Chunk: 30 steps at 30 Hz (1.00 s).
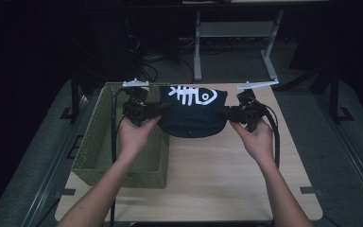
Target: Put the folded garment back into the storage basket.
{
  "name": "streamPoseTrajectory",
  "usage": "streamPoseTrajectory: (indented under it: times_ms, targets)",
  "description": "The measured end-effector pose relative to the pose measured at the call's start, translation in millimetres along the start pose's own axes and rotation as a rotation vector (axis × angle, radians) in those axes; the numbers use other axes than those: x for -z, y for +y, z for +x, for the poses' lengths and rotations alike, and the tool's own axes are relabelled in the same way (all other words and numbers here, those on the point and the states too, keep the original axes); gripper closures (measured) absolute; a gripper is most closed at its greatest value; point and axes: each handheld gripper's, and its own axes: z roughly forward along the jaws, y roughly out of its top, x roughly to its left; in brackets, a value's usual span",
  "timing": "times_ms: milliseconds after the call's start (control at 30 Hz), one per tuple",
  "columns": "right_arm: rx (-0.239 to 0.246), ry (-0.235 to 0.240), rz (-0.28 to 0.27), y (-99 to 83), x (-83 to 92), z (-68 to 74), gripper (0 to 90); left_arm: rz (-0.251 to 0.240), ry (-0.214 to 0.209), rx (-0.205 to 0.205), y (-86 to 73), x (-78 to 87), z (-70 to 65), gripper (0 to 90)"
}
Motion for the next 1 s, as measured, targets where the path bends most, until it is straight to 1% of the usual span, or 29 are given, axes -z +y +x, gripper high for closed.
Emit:
streamPoseTrajectory:
  times_ms: [67, 133, 200, 300, 333, 367, 533, 600, 733, 800, 933, 967, 1000]
  targets:
    - [0.0, 0.005, 0.002, 3.1, -3.1, 2.8, 72.5, 0.0, 0.0, 0.005, 0.0, 1.7, 1.6, 64.9]
    - [0.0, 0.011, 0.004, 5.7, -6.3, 5.3, 72.5, -0.002, 0.001, 0.018, -0.3, 6.5, 7.3, 64.9]
    - [0.003, 0.016, 0.008, 8.4, -9.7, 7.7, 72.5, 0.0, 0.003, 0.018, -0.4, 8.0, 9.0, 65.0]
    - [0.017, 0.018, 0.01, 12.1, -15.3, 11.5, 72.5, -0.002, 0.018, 0.024, -0.7, 14.0, 14.5, 64.9]
    - [0.009, 0.022, 0.012, 13.6, -16.8, 13.5, 72.5, -0.002, 0.018, 0.024, -0.7, 14.0, 14.5, 64.9]
    - [0.014, 0.021, 0.017, 14.8, -18.3, 14.6, 72.5, -0.003, 0.024, 0.027, -0.9, 17.2, 17.6, 64.9]
    - [0.02, 0.033, 0.019, 19.8, -24.3, 19.6, 72.5, -0.005, 0.04, 0.027, -0.9, 23.7, 22.5, 64.9]
    - [0.029, 0.038, 0.02, 22.9, -29.8, 23.2, 72.4, -0.008, 0.051, 0.028, -1.1, 28.1, 26.4, 64.9]
    - [0.033, 0.045, 0.021, 24.8, -34.5, 25.9, 72.4, -0.014, 0.058, 0.032, -2.6, 32.2, 30.1, 64.9]
    - [0.03, 0.05, 0.027, 27.2, -39.4, 30.2, 72.4, -0.008, 0.069, 0.03, -4.9, 35.0, 34.6, 65.0]
    - [0.045, 0.053, 0.032, 30.9, -46.9, 35.0, 72.4, -0.006, 0.079, 0.036, -6.4, 38.3, 39.3, 64.9]
    - [0.053, 0.053, 0.031, 31.7, -48.9, 36.1, 72.5, -0.008, 0.082, 0.042, -7.6, 41.1, 42.7, 65.0]
    - [0.05, 0.057, 0.036, 32.7, -50.3, 37.6, 72.5, -0.012, 0.085, 0.047, -8.3, 42.3, 43.7, 65.0]
